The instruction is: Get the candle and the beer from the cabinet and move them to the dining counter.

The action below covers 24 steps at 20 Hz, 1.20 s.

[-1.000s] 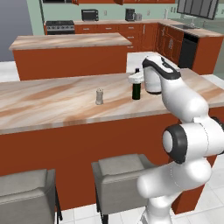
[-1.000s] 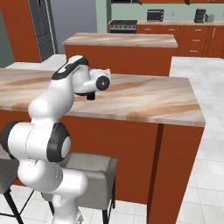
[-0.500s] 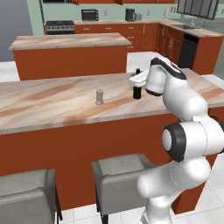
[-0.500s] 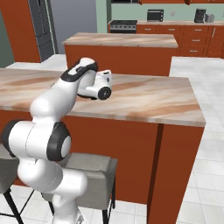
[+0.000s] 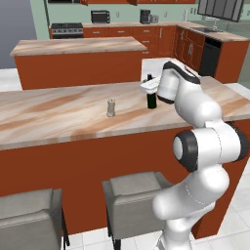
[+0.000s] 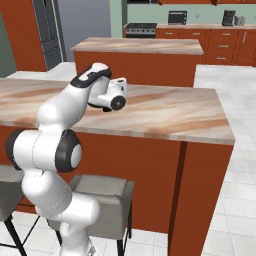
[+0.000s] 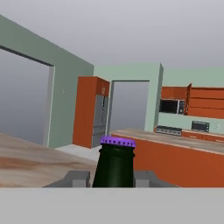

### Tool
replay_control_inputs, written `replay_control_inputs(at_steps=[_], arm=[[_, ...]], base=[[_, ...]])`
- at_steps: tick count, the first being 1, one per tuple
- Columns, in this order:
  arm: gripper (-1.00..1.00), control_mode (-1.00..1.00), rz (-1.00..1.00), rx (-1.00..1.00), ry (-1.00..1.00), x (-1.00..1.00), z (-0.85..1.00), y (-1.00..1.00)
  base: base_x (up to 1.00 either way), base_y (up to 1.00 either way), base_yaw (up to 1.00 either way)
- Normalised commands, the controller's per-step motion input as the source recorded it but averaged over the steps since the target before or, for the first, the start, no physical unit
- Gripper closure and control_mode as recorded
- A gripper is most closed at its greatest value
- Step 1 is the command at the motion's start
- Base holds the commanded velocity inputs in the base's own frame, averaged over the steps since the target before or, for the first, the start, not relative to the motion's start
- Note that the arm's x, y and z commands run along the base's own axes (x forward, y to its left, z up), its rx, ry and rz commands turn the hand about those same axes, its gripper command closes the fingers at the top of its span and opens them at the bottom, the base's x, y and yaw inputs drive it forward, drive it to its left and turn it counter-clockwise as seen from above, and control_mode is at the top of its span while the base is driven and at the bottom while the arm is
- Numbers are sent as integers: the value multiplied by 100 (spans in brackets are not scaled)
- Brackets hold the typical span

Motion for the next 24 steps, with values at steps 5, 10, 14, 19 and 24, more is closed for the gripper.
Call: replay_control_inputs(at_steps=[5, 10, 14, 19, 24], arm=[[100, -100, 0, 0, 4, 2, -5, 0], [100, -100, 0, 1, -1, 0, -11, -2], [100, -100, 0, 3, -4, 0, 0, -9], [100, -100, 0, 4, -2, 0, 0, -8], [100, -100, 0, 0, 0, 1, 0, 0]], base=[[0, 0, 0], [0, 0, 0], [0, 0, 0], [0, 0, 0], [0, 0, 0]])
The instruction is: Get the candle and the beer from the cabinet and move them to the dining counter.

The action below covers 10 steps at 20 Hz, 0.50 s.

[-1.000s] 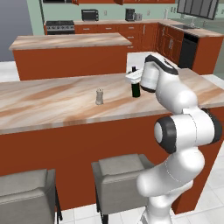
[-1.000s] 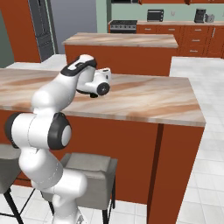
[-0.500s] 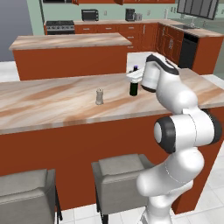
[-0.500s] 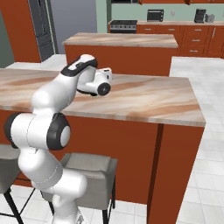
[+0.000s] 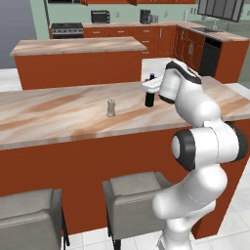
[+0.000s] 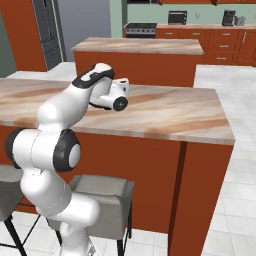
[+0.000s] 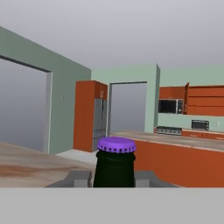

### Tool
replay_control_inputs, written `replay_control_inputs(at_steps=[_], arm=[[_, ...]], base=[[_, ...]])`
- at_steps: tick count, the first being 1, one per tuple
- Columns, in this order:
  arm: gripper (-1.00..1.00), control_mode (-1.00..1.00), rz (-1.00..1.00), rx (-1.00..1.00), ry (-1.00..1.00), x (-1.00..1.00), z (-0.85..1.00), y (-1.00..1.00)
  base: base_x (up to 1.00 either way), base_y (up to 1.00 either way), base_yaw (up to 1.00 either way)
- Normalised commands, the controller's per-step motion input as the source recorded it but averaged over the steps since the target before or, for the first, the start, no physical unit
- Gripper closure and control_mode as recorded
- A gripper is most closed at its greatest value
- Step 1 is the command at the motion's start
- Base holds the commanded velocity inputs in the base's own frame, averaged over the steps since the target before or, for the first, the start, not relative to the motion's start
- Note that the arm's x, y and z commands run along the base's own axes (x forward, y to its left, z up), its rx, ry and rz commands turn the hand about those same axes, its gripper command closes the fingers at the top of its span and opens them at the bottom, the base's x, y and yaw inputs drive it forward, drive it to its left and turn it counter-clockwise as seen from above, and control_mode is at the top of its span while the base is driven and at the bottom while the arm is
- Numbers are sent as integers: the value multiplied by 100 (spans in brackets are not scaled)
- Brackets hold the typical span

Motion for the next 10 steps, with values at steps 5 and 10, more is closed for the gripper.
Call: replay_control_inputs(at_steps=[5, 10], arm=[[100, -100, 0, 0, 4, 2, -5, 0], [100, -100, 0, 0, 12, 7, 0, 0]], base=[[0, 0, 0], [0, 0, 0]])
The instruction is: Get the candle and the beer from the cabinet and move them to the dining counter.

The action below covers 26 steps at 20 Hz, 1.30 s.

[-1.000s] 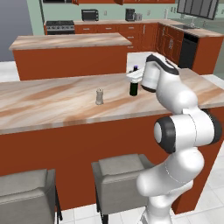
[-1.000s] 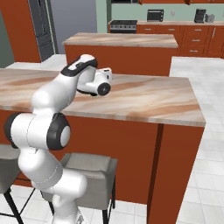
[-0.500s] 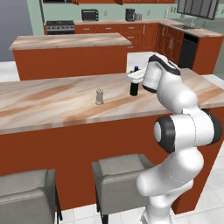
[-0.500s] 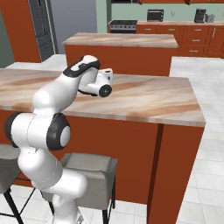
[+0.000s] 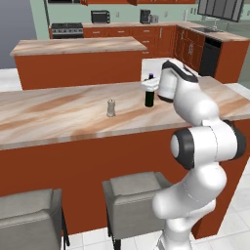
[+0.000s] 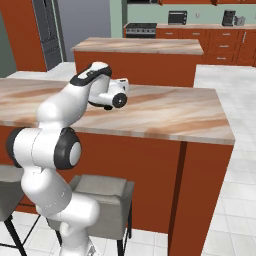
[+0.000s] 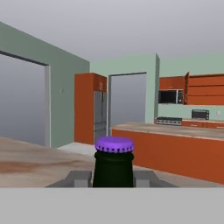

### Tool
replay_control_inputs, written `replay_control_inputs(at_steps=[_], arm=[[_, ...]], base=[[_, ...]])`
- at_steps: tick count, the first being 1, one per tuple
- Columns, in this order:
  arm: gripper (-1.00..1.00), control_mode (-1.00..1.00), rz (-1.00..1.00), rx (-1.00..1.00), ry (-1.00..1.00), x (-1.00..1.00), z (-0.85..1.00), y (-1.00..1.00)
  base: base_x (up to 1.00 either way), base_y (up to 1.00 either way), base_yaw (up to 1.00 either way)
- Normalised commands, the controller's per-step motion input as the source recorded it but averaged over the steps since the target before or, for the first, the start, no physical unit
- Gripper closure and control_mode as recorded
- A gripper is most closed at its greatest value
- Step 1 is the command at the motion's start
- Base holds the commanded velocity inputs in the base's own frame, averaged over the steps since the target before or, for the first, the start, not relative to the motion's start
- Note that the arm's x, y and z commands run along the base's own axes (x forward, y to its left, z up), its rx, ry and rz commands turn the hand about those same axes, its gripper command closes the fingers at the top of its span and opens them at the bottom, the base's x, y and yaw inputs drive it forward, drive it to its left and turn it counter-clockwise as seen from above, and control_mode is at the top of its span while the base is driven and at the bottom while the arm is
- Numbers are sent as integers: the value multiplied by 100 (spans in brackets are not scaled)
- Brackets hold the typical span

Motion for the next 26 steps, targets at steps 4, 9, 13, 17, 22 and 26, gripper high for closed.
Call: replay_control_inputs(at_steps=[4, 9, 13, 17, 22, 26], arm=[[100, -100, 0, 0, 10, 5, 0, 0], [100, -100, 1, 0, 5, 0, 0, 0], [-100, -100, 0, 0, 0, 0, 0, 0], [-100, -100, 0, 0, 0, 0, 0, 0], [-100, -100, 0, 0, 0, 0, 0, 0], [-100, -100, 0, 0, 0, 0, 0, 0]], base=[[0, 0, 0], [0, 0, 0], [0, 0, 0], [0, 0, 0], [0, 0, 0], [0, 0, 0]])
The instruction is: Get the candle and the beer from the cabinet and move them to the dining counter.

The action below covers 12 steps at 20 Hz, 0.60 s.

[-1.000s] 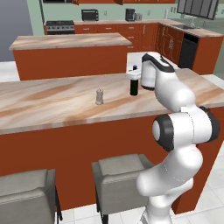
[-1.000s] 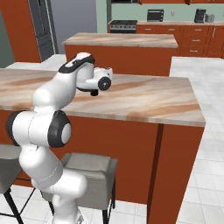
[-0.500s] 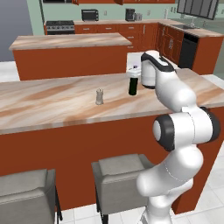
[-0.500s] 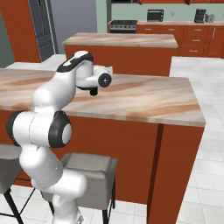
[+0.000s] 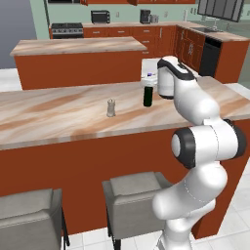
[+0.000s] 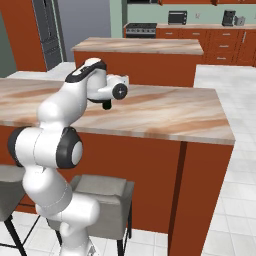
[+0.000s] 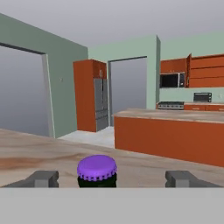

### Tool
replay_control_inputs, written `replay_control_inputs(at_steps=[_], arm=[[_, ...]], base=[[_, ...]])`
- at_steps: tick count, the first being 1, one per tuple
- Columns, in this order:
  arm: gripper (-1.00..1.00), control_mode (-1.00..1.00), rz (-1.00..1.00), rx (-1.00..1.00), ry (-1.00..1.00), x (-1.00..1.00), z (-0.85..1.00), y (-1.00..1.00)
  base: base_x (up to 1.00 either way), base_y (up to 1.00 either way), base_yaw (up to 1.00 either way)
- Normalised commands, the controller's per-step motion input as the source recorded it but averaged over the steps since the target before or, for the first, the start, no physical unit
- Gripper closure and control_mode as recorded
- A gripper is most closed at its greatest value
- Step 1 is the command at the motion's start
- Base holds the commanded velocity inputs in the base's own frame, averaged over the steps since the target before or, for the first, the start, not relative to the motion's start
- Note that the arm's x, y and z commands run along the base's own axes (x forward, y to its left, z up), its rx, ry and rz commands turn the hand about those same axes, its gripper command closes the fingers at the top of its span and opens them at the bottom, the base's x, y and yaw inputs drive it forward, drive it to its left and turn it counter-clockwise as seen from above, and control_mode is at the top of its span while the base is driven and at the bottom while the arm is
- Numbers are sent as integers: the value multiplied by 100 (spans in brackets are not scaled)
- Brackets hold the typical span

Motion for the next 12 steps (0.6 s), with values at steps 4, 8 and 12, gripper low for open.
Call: replay_control_inputs(at_steps=[4, 8, 12], arm=[[-100, -100, 0, 0, 0, 0, 16, 0], [-100, -100, 0, 0, 0, -4, 38, -4], [-100, -100, 0, 0, 0, -21, 35, -6]], base=[[0, 0, 0], [0, 0, 0], [0, 0, 0]])
